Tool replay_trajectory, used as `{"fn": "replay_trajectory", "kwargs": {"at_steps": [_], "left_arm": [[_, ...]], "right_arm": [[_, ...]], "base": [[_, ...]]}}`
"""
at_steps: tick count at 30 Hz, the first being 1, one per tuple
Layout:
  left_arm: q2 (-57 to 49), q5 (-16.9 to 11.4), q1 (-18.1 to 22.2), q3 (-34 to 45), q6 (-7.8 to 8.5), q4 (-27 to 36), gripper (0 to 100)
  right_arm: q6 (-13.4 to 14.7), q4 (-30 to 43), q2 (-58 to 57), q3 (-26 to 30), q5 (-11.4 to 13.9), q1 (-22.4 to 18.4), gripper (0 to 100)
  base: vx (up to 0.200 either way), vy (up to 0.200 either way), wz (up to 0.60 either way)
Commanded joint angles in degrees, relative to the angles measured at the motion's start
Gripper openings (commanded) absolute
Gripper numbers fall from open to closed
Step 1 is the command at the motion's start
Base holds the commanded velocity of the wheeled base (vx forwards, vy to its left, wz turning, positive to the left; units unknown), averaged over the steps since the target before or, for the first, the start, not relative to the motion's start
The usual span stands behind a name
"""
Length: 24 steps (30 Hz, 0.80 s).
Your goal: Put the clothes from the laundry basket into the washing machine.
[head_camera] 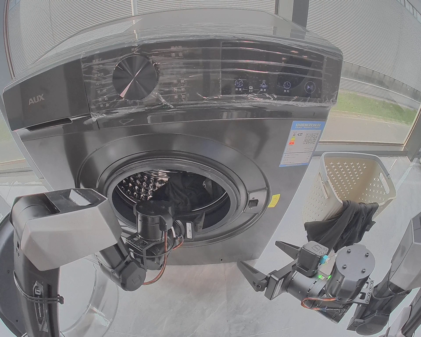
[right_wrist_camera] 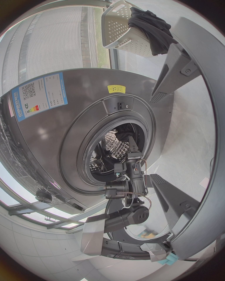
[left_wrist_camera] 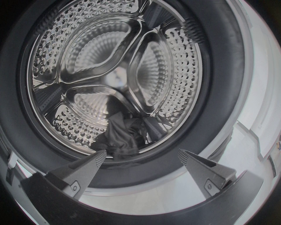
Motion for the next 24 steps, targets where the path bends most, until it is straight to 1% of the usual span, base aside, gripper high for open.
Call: {"fn": "replay_trajectory", "kwargs": {"at_steps": [1, 2, 6, 7, 9, 10, 17, 18, 20, 24], "left_arm": [[3.8, -0.1, 2.8, -4.5, 0.95, 1.6, 100], [5.6, -0.3, 4.1, -7.0, 1.21, 2.8, 100], [8.7, -0.7, 5.2, -12.0, 1.74, 5.7, 100], [9.6, -0.7, 5.7, -13.5, 2.09, 6.4, 100], [10.7, -0.7, 5.9, -15.5, 2.35, 7.1, 100], [12.1, -0.8, 5.9, -18.5, 2.53, 8.5, 100], [16.9, -0.7, 6.7, -25.8, 2.88, 12.3, 100], [17.8, -0.7, 7.1, -26.8, 3.23, 12.4, 0], [18.9, -0.7, 7.4, -28.6, 3.67, 12.3, 0], [20.4, -0.5, 8.1, -32.3, 3.41, 12.3, 0]], "right_arm": [[0.0, 0.0, 0.0, 0.0, 0.0, 0.1, 100], [0.0, 0.0, -0.1, 0.1, 0.0, 0.0, 100], [0.0, 0.0, 0.0, 0.0, 0.0, -0.1, 100], [0.0, 0.0, 0.0, 0.0, 0.0, -0.1, 100], [0.0, 0.0, 0.0, 0.0, 0.1, -0.2, 100], [0.0, 0.0, -0.1, 0.0, 0.1, -0.3, 100], [0.0, 0.0, -0.1, 0.1, 0.2, -0.9, 100], [0.0, 0.0, -0.1, 0.0, 0.2, -0.9, 100], [0.0, 0.0, -0.2, 0.0, 0.3, -0.9, 100], [0.0, 0.0, -0.1, 0.0, 0.3, -0.9, 100]], "base": [[0.0, 0.0, 0.0], [0.0, 0.0, 0.0], [0.0, 0.0, 0.0], [0.0, 0.0, 0.0], [0.0, 0.0, 0.0], [0.0, 0.0, 0.0], [0.0, 0.0, 0.0], [0.0, 0.0, 0.0], [0.0, 0.0, 0.0], [0.0, 0.0, 0.0]]}}
